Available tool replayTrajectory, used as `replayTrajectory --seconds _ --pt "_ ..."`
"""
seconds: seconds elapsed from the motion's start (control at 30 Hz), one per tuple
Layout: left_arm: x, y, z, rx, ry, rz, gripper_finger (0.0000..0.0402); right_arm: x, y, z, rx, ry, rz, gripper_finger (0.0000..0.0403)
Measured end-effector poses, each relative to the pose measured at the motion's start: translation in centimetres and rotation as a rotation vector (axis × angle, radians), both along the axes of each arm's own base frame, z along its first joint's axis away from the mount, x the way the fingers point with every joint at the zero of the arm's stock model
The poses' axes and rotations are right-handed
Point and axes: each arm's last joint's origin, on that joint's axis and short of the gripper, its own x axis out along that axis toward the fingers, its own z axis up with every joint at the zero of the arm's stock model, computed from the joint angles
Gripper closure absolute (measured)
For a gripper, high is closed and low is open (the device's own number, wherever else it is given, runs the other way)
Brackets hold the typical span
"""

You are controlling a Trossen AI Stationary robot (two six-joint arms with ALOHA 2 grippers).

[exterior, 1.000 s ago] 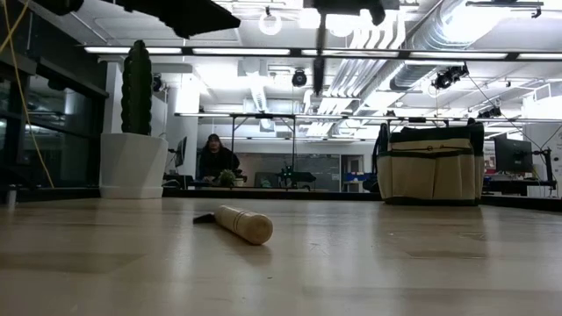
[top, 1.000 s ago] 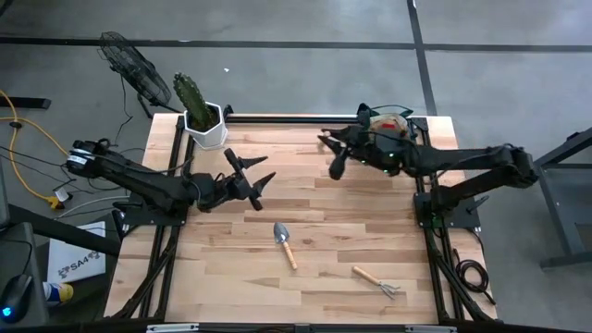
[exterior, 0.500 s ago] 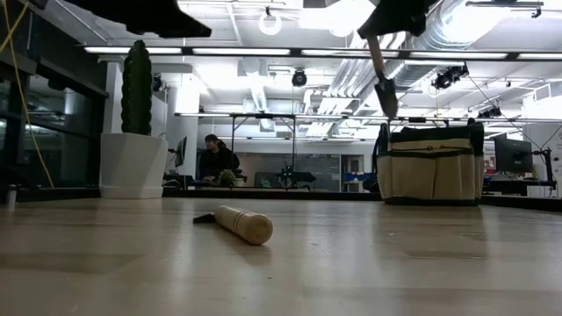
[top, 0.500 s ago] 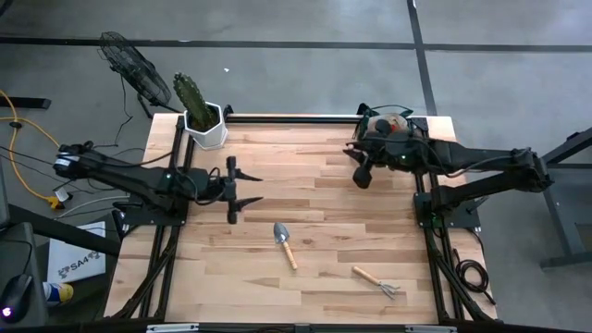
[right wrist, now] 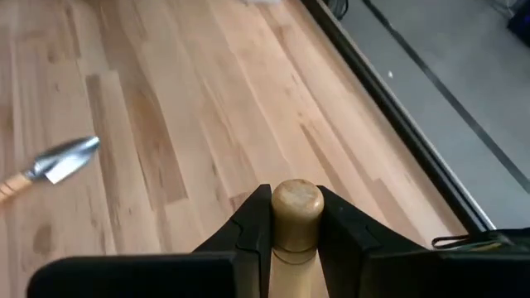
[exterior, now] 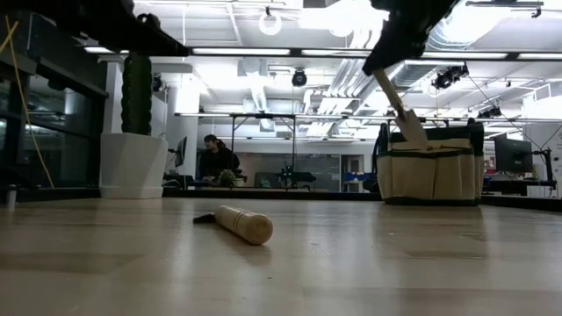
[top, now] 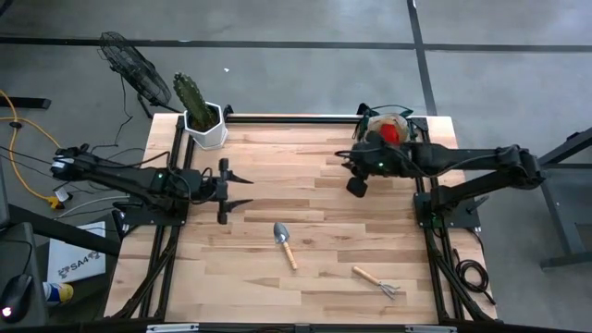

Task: Pick & Place Garden tools in Gardening bag
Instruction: Put the left brown trowel into the gardening bag

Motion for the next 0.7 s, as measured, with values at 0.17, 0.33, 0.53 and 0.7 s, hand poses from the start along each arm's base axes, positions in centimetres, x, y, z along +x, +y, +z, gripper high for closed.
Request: replayTrajectory --seconds 0.17,0.33,0.53,0.7 --pt "-1.0 0.2 -0.5 -0.037 -0.064 0.002 0.0172 1.1 -0.2 -1.5 -0.042 0.088 -0.015 0.0345" --pt "-1.8 0.3 -1.0 -0.066 -0.087 -0.003 0.0172 1.4 -0.3 -3.2 -0.094 0.103 0.009 0.0345" --pt "-2.4 0.3 -1.6 -0.11 -0.097 -0.013 0.0172 -0.1 -0.2 -5.4 -0.132 0.038 0.044 0.0345" --pt "-2.4 0.3 -1.6 -0.124 -0.099 -0.01 0.0172 -2.3 -0.6 -6.0 -0.117 -0.007 0.058 0.0345"
